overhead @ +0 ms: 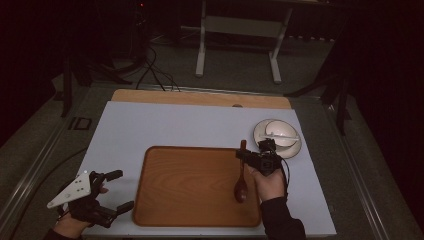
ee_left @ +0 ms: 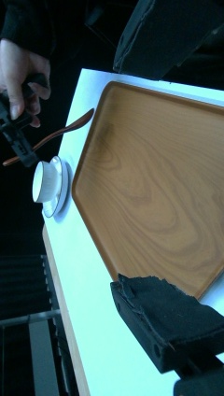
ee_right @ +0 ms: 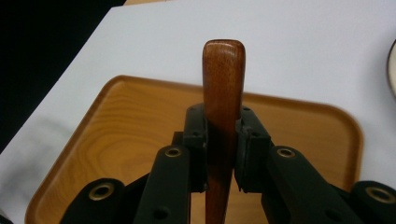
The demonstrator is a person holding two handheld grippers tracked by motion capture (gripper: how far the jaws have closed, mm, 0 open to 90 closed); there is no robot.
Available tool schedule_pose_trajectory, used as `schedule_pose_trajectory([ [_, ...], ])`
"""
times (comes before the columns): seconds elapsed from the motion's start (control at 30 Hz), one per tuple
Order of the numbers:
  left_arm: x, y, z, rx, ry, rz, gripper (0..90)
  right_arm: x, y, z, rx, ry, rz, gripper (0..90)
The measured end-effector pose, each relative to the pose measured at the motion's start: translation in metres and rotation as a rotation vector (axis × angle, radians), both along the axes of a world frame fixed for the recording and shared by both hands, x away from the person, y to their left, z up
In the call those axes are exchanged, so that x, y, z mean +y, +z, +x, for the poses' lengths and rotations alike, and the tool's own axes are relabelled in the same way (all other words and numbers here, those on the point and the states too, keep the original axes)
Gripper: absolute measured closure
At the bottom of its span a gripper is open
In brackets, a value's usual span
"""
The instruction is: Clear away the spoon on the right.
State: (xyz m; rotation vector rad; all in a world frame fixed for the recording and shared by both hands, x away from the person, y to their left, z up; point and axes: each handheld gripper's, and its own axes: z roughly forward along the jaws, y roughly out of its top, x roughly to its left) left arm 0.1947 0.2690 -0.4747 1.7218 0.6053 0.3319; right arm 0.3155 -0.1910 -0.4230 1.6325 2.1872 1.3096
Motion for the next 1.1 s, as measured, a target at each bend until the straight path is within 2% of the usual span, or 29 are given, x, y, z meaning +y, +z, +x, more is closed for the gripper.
schedule_pose_trajectory([
  [0.27,-0.001,0.0,-0.001,-0.001,-0.004,0.0,0.0,0.011,-0.015,-0.01,0.026,-0.017,-0.008,77.1],
  [0.33,-0.001,0.0,-0.001,0.0,-0.005,0.001,0.0,0.015,-0.018,-0.012,0.025,-0.026,-0.036,77.1],
  [0.5,-0.001,0.0,-0.001,0.0,-0.006,0.001,0.0,0.019,-0.027,-0.015,0.036,-0.058,-0.051,77.1],
  [0.8,-0.001,0.0,-0.001,0.0,-0.008,0.002,0.0,0.027,-0.042,-0.012,0.049,-0.091,-0.08,77.1],
  [1.1,-0.002,0.0,-0.001,0.001,-0.012,0.002,0.0,0.03,-0.053,-0.001,0.061,-0.134,-0.081,76.9],
])
